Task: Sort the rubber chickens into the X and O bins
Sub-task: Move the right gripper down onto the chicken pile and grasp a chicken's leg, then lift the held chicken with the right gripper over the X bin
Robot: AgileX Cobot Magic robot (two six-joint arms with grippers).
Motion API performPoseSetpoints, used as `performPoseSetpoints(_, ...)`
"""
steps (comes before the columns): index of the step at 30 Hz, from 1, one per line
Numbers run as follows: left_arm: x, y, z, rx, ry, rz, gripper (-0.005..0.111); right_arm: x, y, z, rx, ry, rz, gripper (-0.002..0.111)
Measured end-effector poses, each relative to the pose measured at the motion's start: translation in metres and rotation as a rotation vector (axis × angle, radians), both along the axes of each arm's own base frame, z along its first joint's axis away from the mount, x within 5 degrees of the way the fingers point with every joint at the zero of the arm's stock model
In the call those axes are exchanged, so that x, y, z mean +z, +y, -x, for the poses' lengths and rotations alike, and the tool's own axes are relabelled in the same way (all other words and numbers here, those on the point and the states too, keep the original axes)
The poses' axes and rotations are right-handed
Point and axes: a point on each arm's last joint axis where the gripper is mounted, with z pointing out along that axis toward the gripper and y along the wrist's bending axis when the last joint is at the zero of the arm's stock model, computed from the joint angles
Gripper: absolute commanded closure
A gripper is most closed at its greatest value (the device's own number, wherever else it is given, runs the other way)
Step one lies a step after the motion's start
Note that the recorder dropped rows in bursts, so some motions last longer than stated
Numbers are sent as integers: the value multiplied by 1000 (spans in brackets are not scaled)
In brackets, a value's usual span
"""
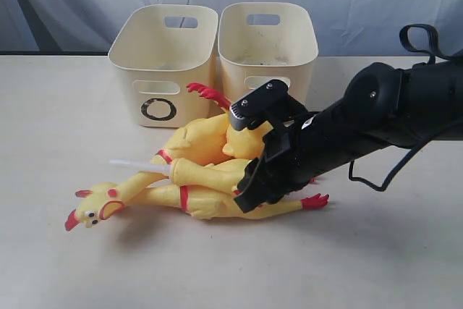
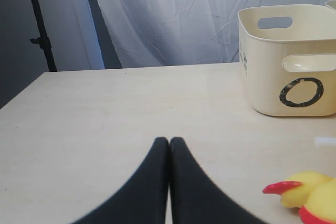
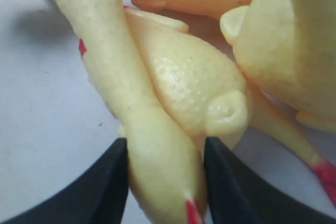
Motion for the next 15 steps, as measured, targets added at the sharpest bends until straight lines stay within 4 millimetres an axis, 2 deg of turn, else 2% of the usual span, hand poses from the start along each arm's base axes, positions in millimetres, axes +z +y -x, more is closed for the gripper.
performPoseSetpoints(3, 0, 0, 0, 0, 0, 0, 107, 0, 0, 0, 0, 0, 0, 79)
performPoseSetpoints(8, 0, 0, 0, 0, 0, 0, 107, 0, 0, 0, 2, 3, 0, 107)
performPoseSetpoints(15, 0, 0, 0, 0, 0, 0, 107, 0, 0, 1, 4, 14, -1, 109)
